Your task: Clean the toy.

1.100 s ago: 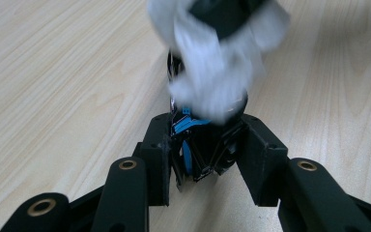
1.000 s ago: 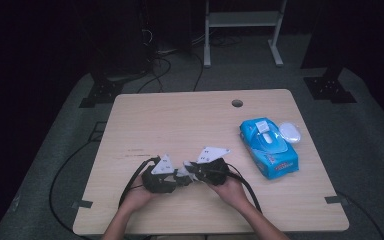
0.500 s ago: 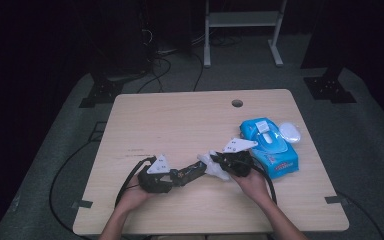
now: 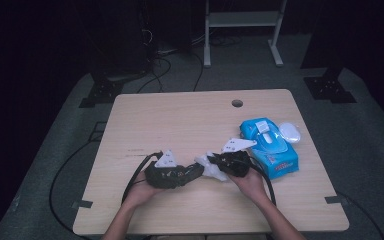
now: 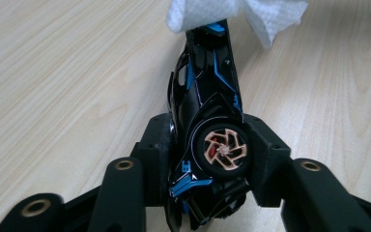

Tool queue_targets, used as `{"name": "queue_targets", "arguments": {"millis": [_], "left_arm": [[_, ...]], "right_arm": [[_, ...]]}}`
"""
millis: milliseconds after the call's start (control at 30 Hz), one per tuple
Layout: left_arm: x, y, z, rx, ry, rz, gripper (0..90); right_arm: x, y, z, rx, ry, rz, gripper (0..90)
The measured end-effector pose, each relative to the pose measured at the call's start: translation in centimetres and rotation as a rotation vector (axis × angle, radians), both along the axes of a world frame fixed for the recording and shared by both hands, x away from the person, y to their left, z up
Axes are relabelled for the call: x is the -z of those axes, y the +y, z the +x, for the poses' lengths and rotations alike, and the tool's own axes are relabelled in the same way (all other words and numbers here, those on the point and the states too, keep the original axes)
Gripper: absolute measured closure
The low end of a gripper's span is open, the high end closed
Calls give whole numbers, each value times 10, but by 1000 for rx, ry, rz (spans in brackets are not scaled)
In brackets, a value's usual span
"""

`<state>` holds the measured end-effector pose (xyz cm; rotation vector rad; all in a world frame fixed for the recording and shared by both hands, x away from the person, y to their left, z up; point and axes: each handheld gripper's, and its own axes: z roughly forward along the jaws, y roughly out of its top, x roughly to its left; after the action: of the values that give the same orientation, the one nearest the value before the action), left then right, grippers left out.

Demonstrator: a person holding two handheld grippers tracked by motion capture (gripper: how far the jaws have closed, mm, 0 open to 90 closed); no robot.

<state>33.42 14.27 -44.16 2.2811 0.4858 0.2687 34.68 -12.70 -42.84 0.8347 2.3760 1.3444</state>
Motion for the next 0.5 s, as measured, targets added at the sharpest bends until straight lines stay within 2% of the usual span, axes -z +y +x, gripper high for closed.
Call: {"name": "queue_targets", "arguments": {"millis": [200,267,367,500], "left_arm": [[-1,6,-2,1,-1,16,590],[-1,7,-3,3,0,17,591],[-2,8,-2,9,4,24,591],[-3,12,-2,20,10,35,591]], "right_arm": [[1,-13,5,49,8,4,832],[0,-14,5,49,7,15,832],[-3,-5,4,22,6,37,832],[-5,15,2,-20,-8,28,831]]}}
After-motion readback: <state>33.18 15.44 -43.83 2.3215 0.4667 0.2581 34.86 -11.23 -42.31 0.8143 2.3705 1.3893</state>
